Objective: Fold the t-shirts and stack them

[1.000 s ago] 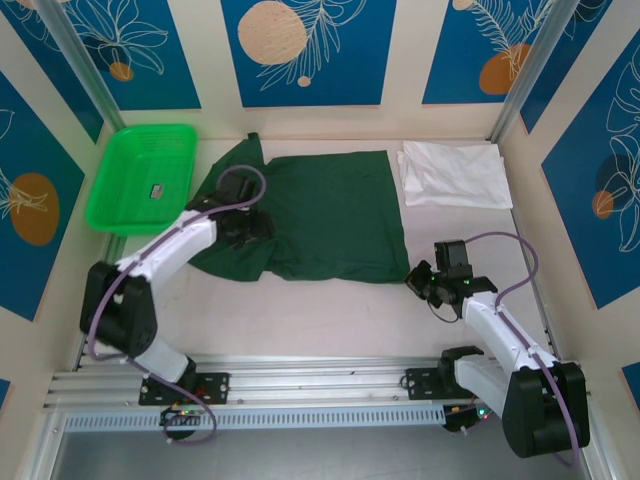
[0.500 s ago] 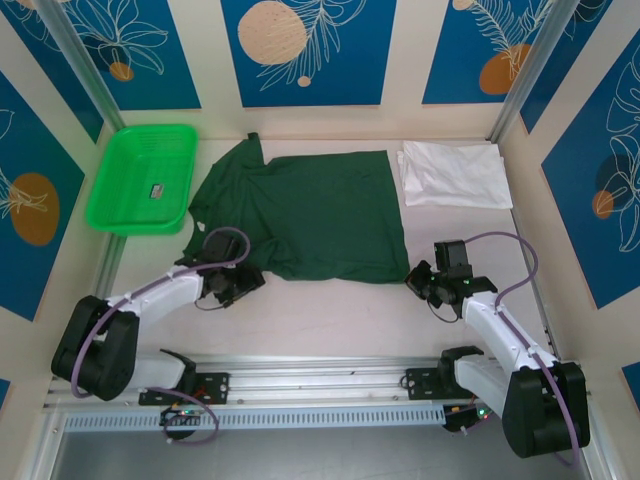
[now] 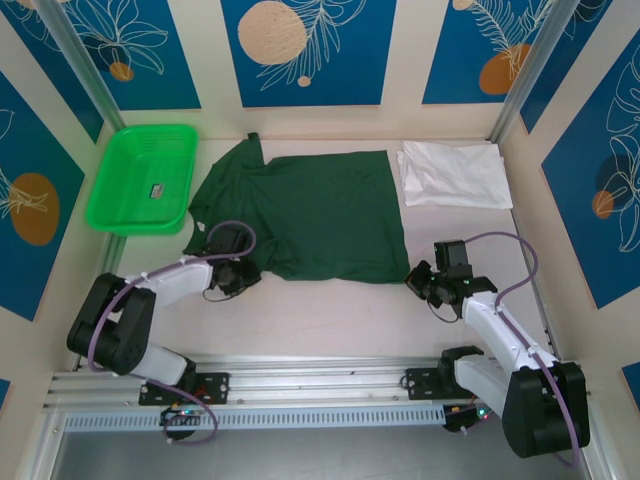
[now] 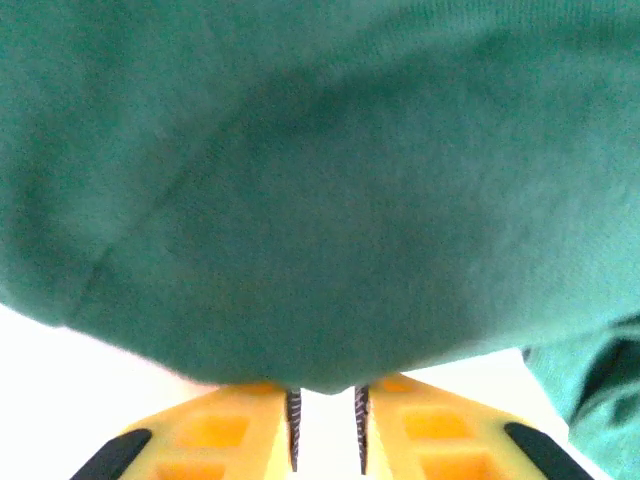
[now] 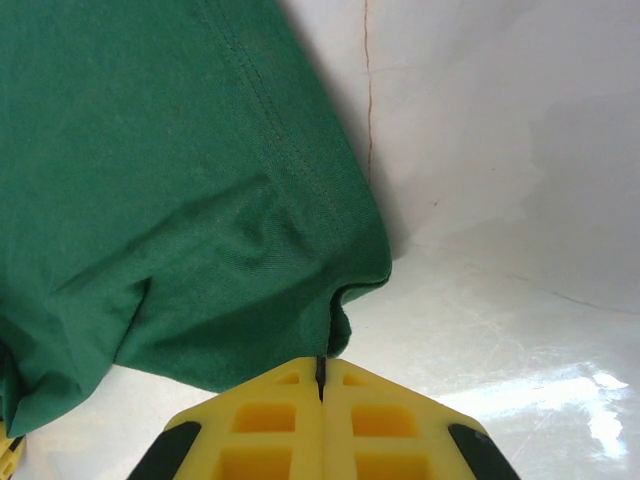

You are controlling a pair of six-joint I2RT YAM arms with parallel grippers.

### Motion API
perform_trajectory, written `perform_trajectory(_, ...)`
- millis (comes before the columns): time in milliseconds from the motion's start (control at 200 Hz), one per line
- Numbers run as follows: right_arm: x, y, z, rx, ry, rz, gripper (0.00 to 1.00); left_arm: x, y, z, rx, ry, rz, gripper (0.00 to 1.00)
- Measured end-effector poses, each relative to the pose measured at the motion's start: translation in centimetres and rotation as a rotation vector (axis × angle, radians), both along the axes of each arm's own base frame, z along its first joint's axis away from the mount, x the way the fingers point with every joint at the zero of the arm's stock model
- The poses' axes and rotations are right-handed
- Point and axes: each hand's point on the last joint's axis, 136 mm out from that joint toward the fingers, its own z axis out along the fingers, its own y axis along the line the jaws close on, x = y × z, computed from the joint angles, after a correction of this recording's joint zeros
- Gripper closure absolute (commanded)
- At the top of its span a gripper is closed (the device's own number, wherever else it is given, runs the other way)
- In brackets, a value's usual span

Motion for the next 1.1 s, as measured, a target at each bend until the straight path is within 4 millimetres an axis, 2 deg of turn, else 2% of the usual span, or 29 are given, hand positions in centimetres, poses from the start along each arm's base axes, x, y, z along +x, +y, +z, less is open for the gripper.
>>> perform_trajectory(140, 0.0, -0.3, 0.2, -0.012, -0.012, -0.007, 1.00, 1.0, 1.2, 2.2, 0.053, -0.083, 0.013, 1.00)
perform_trajectory(265, 0.2, -0.6, 0.6, -0.017, -0.029, -0.020, 1.00, 1.3, 2.4, 5.5, 0.063, -0.168, 0.036, 1.00)
perform_trajectory(355, 0.2, -0.7, 0.7, -0.018, -0.032, -0.025, 1.00, 1.3, 3.7, 7.2, 0.061, -0.201, 0.064, 1.00)
perform_trajectory(485, 0.2, -0.9, 0.7, -0.019, -0.033, -0.032, 1.00, 0.5, 5.4, 8.4, 0.052, -0.203, 0.096, 1.00)
perform_trajectory(600, 0.1, -1.2, 0.8, -0.020, -0.034, -0.043, 1.00, -0.4, 6.2, 8.7, 0.044, -0.172, 0.091, 1.00)
perform_trajectory(720, 0.1, -1.5, 1.2, -0.019, -0.045, -0.057, 1.00, -1.5, 6.1, 9.0, 0.017, -0.142, 0.049, 0.98)
perform_trajectory(885, 0.2, -2.0, 1.7, -0.017, -0.070, -0.078, 1.00, -3.0, 4.7, 10.1, -0.054, -0.108, -0.043, 0.95)
perform_trajectory(1100, 0.2, -2.1, 1.7, -0.017, -0.071, -0.080, 1.00, -4.6, 3.3, 13.8, -0.129, -0.151, -0.142, 0.90)
